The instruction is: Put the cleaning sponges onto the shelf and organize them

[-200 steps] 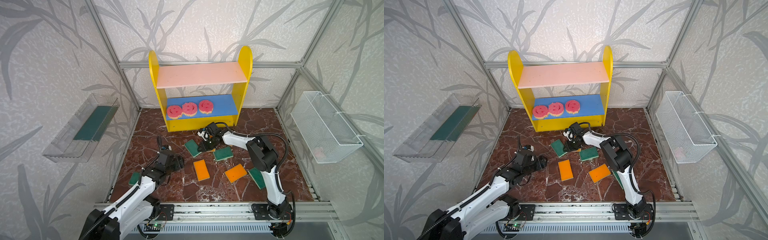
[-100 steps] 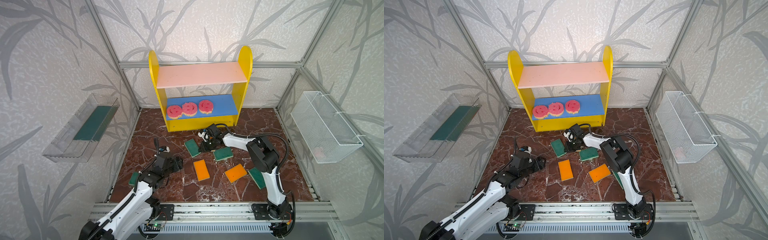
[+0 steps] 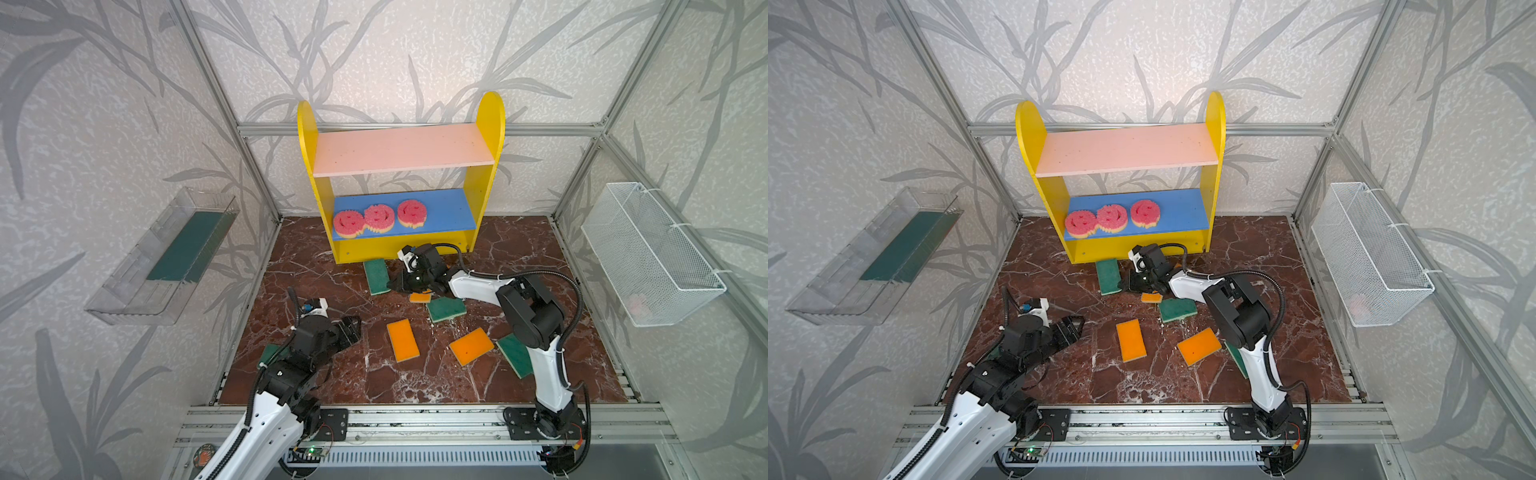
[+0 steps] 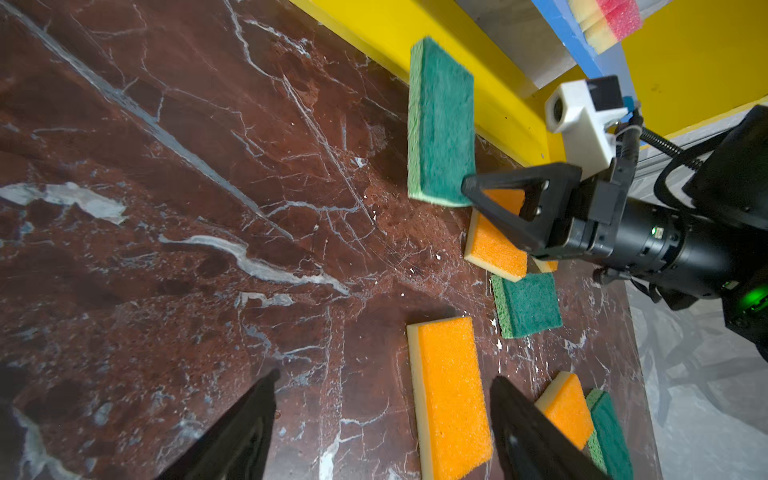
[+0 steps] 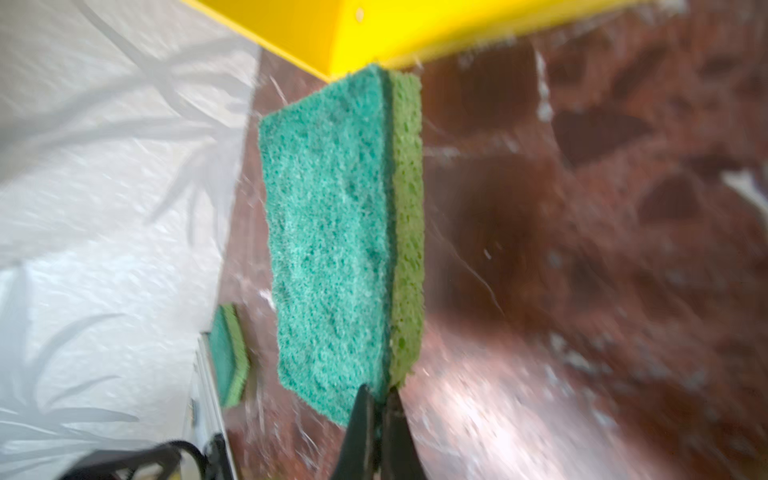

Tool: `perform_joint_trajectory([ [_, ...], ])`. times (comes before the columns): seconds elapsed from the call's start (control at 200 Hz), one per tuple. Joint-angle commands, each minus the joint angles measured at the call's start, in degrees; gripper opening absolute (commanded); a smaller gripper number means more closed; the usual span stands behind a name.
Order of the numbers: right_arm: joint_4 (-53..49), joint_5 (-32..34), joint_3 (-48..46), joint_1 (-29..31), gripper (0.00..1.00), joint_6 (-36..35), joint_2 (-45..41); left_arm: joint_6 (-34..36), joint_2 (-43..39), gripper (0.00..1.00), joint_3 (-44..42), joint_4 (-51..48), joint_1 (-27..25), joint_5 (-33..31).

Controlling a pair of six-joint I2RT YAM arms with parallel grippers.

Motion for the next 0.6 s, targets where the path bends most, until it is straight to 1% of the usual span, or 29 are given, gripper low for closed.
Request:
perform_joint_trajectory([
  [0.0,9.88,1.01,2.96,0.33,0.00,5.08,3.22,-0.67,-0.44,0.82,4.51,-5.58,0.35,1.32],
  [0.175,13.00,3.96,8.58,0.68,0.00,4.96,8.58,1.43,-0.86,0.81,8.48,-9.96,0.36,1.83],
  [0.345,15.65,6.31,13.80,1.07,0.00,7.80,14.70,2.50,-2.21,0.81,10.21,-13.18,0.45,1.56],
  [0.595,18.18,9.47,19.40,1.66,0.00,7.36,19.81,3.15,-3.68,0.82,12.92,-16.77,0.53,0.56],
])
